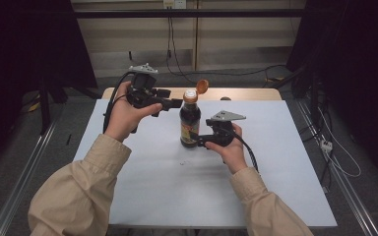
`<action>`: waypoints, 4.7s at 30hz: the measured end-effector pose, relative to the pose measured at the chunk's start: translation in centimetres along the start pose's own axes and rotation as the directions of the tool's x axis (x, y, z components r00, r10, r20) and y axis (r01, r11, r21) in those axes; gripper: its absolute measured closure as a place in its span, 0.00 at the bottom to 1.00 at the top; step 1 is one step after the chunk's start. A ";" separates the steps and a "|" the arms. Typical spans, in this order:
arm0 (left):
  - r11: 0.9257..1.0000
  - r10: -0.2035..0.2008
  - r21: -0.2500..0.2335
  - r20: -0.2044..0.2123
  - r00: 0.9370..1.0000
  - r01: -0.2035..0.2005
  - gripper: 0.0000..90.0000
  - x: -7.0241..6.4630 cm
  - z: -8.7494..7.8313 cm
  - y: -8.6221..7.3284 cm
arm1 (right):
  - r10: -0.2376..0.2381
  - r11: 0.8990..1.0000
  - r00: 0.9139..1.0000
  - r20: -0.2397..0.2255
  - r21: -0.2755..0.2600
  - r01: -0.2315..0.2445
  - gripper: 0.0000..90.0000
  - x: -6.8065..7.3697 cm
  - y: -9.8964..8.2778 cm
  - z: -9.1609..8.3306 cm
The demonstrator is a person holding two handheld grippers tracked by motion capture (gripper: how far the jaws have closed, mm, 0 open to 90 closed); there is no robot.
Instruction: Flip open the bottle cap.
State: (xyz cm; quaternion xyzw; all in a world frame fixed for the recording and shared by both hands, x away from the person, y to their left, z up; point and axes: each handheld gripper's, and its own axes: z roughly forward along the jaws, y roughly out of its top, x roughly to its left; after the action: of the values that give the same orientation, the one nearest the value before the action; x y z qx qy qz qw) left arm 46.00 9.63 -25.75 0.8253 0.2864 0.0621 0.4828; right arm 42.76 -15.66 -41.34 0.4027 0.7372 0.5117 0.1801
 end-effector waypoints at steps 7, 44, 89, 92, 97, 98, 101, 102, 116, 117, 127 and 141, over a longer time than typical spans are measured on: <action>1.000 0.002 -0.015 -0.001 1.000 -0.002 0.33 -0.2 -0.6 -0.6 | -0.007 1.000 1.000 -0.002 0.004 0.007 0.17 0.0 0.1 -0.4; 1.000 0.004 0.000 0.012 1.000 -0.004 0.23 0.9 -1.5 -11.1 | -0.072 0.997 0.996 -0.045 0.028 0.074 0.19 -0.4 -1.8 -5.3; 0.999 -0.044 0.016 0.009 0.999 0.044 0.15 1.3 -1.9 -18.3 | -0.050 0.993 0.997 -0.060 0.108 0.057 0.14 -0.7 -6.3 -10.3; 0.999 -0.043 0.018 0.008 0.999 0.042 0.15 1.1 -1.9 -18.5 | -0.050 0.993 0.997 -0.060 0.105 0.056 0.14 -0.7 -6.6 -10.7; 0.999 -0.040 0.015 0.003 0.999 0.040 0.15 1.1 -2.1 -18.9 | -0.048 0.993 0.997 -0.053 0.110 0.053 0.14 -0.8 -7.2 -11.4; 0.999 -0.040 0.013 0.008 0.999 0.040 0.15 1.1 -2.1 -19.0 | -0.049 0.992 0.998 -0.049 0.111 0.054 0.14 -0.8 -7.3 -11.5; 0.999 -0.050 0.004 0.009 0.999 0.050 0.16 1.2 -2.4 -19.3 | -0.049 0.992 0.998 -0.043 0.115 0.054 0.14 -0.8 -7.7 -11.9; 0.999 -0.051 0.003 0.008 0.999 0.051 0.16 1.2 -2.5 -19.4 | -0.048 0.992 0.998 -0.041 0.115 0.052 0.14 -0.9 -7.8 -12.0; 0.998 -0.063 -0.017 -0.015 0.998 0.063 0.16 1.6 -4.2 -21.0 | -0.043 0.992 0.999 -0.022 0.121 0.045 0.14 -0.8 -9.2 -13.8; 0.998 -0.062 -0.018 -0.014 0.998 0.062 0.16 1.6 -4.3 -21.1 | -0.044 0.992 0.999 -0.022 0.119 0.046 0.14 -0.8 -9.3 -13.9; 0.998 -0.057 -0.009 -0.013 0.998 0.057 0.16 1.4 -4.7 -22.1 | -0.041 0.992 0.999 -0.003 0.117 0.041 0.15 -1.1 -9.8 -15.0; 0.998 -0.065 -0.001 -0.020 0.998 0.064 0.16 1.3 -5.1 -23.2 | -0.031 0.993 0.999 0.025 0.112 0.028 0.15 -1.7 -10.5 -16.0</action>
State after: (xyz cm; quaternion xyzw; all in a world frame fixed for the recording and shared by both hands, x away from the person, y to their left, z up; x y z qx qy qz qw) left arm 35.52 22.82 -42.60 0.8147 0.3176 0.0547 0.4820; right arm 28.65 -28.30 -44.45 0.4080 0.7681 0.4615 0.1748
